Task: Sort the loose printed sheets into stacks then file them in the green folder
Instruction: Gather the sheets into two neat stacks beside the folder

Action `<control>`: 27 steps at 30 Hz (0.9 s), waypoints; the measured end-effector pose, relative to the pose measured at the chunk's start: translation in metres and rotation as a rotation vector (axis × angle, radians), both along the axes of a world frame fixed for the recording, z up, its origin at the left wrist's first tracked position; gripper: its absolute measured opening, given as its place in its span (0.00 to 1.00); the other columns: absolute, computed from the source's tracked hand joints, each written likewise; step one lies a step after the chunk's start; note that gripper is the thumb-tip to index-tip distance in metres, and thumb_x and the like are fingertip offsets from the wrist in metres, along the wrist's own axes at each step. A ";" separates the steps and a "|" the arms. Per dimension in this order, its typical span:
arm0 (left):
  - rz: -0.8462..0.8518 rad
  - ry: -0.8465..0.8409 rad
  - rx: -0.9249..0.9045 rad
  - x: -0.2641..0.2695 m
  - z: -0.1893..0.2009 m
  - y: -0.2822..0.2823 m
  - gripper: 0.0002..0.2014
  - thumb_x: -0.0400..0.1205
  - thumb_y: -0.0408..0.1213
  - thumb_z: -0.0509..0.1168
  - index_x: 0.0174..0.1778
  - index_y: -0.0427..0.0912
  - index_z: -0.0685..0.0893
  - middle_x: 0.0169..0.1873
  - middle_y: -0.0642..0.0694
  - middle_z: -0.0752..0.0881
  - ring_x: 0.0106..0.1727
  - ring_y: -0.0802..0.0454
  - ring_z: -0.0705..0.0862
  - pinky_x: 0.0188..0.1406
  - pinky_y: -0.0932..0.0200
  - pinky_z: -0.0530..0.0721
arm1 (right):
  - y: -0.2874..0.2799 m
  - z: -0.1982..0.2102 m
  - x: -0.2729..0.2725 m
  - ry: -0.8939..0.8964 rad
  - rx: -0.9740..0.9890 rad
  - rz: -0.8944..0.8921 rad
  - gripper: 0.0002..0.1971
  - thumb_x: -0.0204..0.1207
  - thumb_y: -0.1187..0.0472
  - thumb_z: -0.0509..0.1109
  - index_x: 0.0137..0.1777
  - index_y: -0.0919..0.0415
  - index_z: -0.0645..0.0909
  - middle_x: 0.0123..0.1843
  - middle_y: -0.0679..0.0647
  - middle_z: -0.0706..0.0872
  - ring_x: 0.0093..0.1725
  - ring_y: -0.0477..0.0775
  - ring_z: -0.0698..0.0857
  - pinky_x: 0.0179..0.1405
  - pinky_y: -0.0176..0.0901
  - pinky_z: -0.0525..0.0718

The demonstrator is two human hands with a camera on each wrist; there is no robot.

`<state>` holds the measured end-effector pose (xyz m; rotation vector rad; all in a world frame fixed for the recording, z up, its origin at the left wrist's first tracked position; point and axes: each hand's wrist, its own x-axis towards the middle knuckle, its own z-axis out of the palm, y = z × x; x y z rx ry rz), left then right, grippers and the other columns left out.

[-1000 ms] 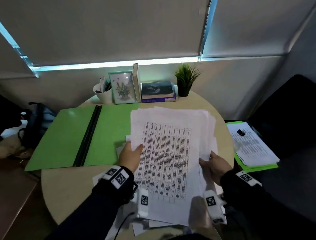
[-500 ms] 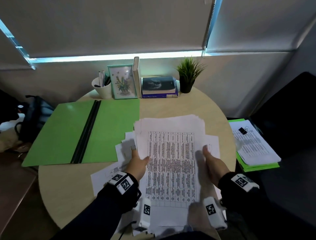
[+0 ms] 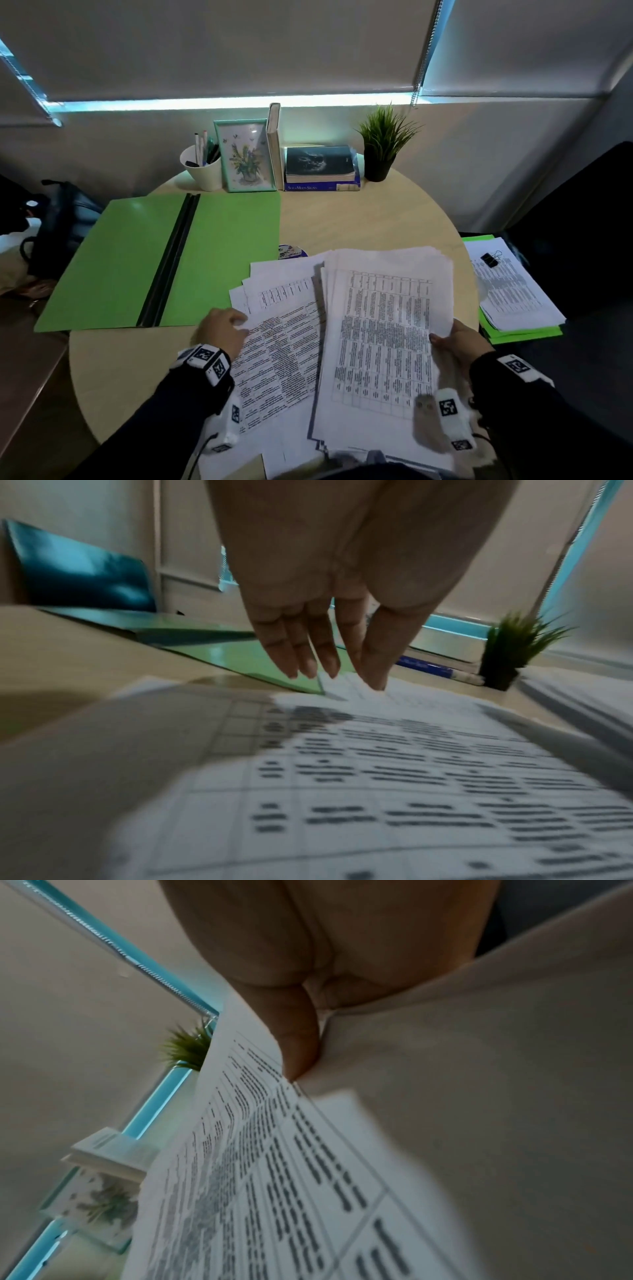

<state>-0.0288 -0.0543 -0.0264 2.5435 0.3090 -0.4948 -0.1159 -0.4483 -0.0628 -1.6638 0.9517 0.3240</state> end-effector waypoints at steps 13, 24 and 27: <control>-0.225 0.147 0.202 0.000 -0.017 0.001 0.33 0.72 0.63 0.67 0.70 0.50 0.77 0.70 0.45 0.75 0.68 0.45 0.76 0.68 0.51 0.75 | -0.024 -0.022 0.001 0.106 0.017 -0.076 0.15 0.71 0.69 0.74 0.57 0.72 0.81 0.43 0.65 0.88 0.50 0.67 0.85 0.58 0.61 0.83; -0.060 0.144 -0.017 0.009 0.002 -0.006 0.26 0.82 0.45 0.65 0.75 0.39 0.72 0.75 0.41 0.73 0.73 0.41 0.74 0.73 0.48 0.72 | -0.033 -0.029 -0.004 0.012 -0.045 0.011 0.12 0.75 0.61 0.70 0.57 0.48 0.81 0.53 0.59 0.88 0.54 0.65 0.86 0.63 0.65 0.82; 0.028 0.076 0.001 0.011 0.014 0.007 0.21 0.82 0.41 0.65 0.68 0.34 0.78 0.68 0.36 0.80 0.65 0.39 0.80 0.67 0.47 0.75 | -0.029 -0.021 -0.005 -0.018 -0.004 -0.047 0.13 0.77 0.64 0.69 0.61 0.56 0.80 0.49 0.60 0.87 0.52 0.64 0.84 0.63 0.63 0.81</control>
